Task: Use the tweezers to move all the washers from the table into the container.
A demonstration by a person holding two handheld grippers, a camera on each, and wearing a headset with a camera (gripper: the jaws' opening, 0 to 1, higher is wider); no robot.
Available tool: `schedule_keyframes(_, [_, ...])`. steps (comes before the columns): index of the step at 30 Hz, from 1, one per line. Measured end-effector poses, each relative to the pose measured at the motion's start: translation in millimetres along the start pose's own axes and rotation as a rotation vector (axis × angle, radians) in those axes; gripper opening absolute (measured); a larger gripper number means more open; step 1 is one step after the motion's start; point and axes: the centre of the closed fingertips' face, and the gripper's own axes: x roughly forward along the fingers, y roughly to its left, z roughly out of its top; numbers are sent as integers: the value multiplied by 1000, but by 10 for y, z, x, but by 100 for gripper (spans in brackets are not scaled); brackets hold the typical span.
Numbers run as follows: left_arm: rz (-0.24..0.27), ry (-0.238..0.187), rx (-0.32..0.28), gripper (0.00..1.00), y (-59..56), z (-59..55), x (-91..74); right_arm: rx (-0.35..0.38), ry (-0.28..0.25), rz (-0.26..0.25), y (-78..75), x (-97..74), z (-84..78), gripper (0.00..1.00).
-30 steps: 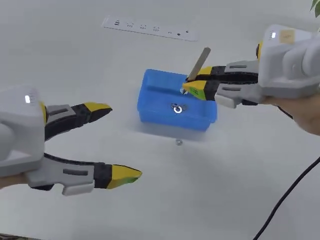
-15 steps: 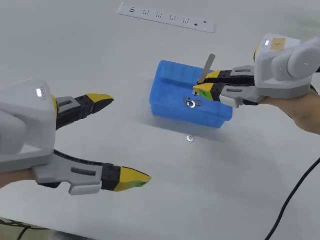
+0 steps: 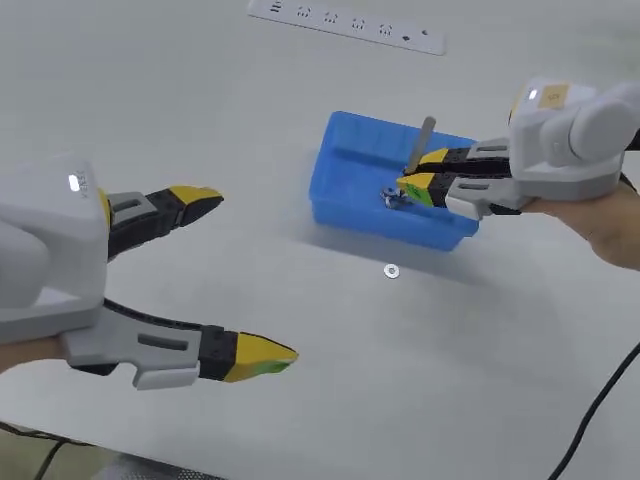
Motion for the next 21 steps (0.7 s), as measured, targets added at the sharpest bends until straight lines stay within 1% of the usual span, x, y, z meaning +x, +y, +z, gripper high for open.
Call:
schedule_keyframes(3, [-10,9,3,99,-34,2,21,12,-2,-1,-4,8,2,9])
schedule_keyframes(5, [-11,7,4,99,-46,14,27,13,8,0,0,12,-11,10])
schedule_keyframes(9, [-9,-1,-1,99,-45,28,21,12,11,1,9,-1,-6,10])
schedule_keyframes(14, [-8,-1,-2,99,-64,25,6,40,-12,-16,-32,-63,36,10])
schedule_keyframes(21, [-3,-9,-10,99,-64,27,-10,50,-22,-33,-70,-108,68,10])
